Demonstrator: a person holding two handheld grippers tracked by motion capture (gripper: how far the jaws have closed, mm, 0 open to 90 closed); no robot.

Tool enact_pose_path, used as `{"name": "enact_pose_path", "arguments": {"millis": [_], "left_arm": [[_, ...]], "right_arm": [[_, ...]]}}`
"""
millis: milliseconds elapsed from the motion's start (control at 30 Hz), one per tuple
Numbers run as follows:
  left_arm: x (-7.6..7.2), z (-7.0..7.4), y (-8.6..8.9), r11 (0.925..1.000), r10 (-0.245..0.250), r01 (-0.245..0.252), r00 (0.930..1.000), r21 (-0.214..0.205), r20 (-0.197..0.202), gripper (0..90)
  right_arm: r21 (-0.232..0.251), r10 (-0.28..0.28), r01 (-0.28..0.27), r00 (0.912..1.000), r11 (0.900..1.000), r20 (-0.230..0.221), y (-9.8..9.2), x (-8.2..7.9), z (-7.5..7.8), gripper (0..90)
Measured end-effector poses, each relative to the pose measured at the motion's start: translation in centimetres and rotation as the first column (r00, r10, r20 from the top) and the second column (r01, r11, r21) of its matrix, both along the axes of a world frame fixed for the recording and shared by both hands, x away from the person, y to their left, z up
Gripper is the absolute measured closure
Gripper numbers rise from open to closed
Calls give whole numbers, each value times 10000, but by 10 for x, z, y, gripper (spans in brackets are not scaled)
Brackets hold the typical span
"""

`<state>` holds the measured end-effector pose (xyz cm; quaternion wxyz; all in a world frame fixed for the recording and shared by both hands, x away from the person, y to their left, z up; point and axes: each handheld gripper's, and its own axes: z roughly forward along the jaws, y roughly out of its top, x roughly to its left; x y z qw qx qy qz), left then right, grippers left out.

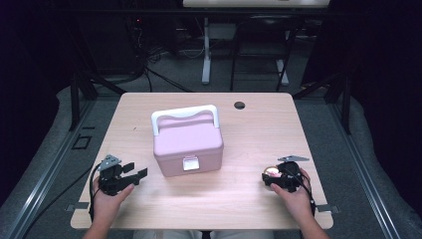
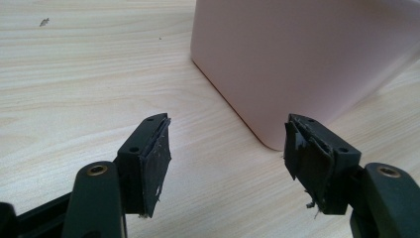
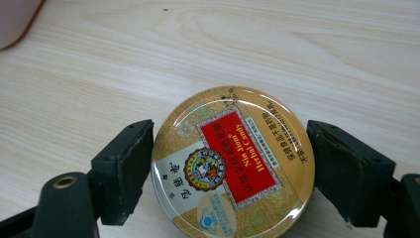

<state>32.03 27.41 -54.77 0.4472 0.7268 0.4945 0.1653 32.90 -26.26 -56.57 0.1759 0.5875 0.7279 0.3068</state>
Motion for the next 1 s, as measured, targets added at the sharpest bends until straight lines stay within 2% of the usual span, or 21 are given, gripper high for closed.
{"name": "enact_pose_path", "arguments": {"millis": [200,233,367,667,800,833,867,900,1000], "left_arm": [[0,0,-1,10000,-31,31,10000,67,21,352],[0,0,-1,9999,-4,6,10000,140,-85,352],[0,-1,-1,9998,-7,9,10000,173,-84,352],[1,4,-1,9998,-114,110,9996,150,266,369],[0,7,-1,9997,-248,249,9990,-25,369,394],[0,7,-1,9997,-238,242,9987,-81,459,394],[0,8,-1,9997,-230,234,9986,-95,475,394],[0,9,-1,9997,-200,208,9985,-150,500,395],[2,10,-2,9992,-350,358,9985,-174,431,399]], "right_arm": [[50,-349,349,9994,9994,-35,-13,-4,0,203],[132,-430,431,9990,9990,-77,-16,-5,0,202],[248,-440,440,9990,9987,-13,-20,-5,2,193],[385,-163,142,9982,9992,568,-16,-6,23,153],[419,99,-131,9971,9990,754,-8,-4,30,151],[399,108,-140,9967,9991,799,-5,-3,31,163],[437,162,-207,9948,9988,1004,1,-2,32,245],[441,229,-278,9940,9986,1066,4,-1,33,276],[456,409,-471,9910,9979,1272,11,2,33,321]]}}
